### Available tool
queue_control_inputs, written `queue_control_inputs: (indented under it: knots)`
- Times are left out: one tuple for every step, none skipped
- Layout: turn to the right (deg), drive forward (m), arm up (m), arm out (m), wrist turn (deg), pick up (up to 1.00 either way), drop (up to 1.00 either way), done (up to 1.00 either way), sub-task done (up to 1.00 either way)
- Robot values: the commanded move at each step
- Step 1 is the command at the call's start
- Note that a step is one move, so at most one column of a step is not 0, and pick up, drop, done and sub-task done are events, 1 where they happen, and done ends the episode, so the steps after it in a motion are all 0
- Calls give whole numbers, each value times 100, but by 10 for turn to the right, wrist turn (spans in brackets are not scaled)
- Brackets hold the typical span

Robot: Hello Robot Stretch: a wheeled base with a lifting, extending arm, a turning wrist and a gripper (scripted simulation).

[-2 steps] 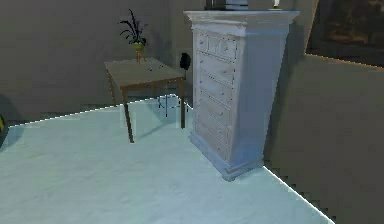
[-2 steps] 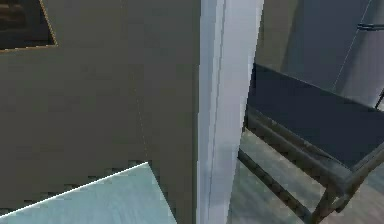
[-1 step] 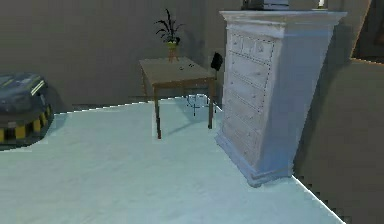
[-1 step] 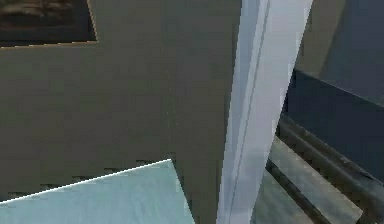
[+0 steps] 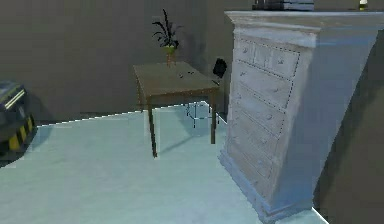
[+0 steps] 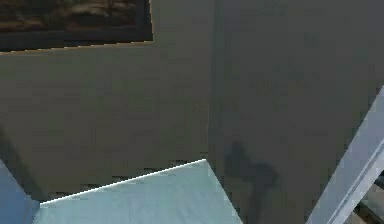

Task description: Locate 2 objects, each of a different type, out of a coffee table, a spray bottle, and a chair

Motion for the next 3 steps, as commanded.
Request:
queue_control_inputs:
  knots:
    - [450, 0, 0, 0, 0, 0, 0, 0, 0]
    - [450, 0, 0, 0, 0, 0, 0, 0, 0]
    - [450, 0, 0, 0, 0, 0, 0, 0, 0]
